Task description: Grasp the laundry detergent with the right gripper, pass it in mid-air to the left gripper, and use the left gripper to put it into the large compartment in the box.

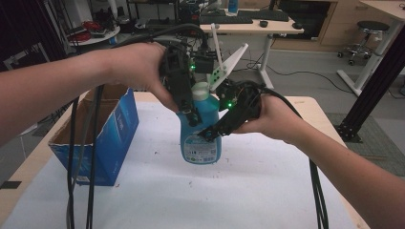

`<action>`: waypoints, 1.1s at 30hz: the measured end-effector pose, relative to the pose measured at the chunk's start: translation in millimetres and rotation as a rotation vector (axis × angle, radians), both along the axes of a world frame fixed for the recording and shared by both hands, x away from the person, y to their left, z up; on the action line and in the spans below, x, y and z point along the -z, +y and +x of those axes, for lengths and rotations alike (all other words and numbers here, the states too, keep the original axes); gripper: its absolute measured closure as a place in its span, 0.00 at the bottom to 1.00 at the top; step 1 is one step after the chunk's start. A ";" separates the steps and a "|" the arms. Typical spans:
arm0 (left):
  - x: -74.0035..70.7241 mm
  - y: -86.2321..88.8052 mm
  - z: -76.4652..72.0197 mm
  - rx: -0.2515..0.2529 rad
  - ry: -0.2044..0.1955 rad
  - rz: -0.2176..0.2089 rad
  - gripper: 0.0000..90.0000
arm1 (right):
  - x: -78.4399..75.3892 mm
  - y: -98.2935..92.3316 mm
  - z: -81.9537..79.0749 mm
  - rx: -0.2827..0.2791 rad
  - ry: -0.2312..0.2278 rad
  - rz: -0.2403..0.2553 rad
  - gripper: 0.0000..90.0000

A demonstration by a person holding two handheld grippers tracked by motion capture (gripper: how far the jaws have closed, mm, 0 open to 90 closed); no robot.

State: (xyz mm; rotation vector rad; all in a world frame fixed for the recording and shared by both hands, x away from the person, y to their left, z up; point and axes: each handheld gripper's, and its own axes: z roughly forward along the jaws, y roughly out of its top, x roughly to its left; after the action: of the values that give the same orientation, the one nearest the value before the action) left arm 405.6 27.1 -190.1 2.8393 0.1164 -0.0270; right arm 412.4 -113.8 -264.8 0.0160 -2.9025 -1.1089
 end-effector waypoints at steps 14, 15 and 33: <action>1.0 -2.4 -0.8 -0.009 -0.007 0.004 0.32 | 0.1 0.5 -0.3 0.003 -0.004 -0.001 0.53; 1.1 -2.7 -0.9 -0.010 -0.007 0.006 0.32 | -0.1 0.5 -0.3 0.000 -0.006 -0.003 0.53; 0.1 -1.4 0.4 -0.010 -0.013 0.002 0.41 | 0.5 1.4 -2.8 0.001 -0.010 -0.015 0.53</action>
State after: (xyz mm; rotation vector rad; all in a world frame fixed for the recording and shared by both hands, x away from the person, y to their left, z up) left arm 406.0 25.7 -190.2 2.8408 0.1274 -0.0056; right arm 409.6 -112.4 -265.3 0.0191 -2.9197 -1.0911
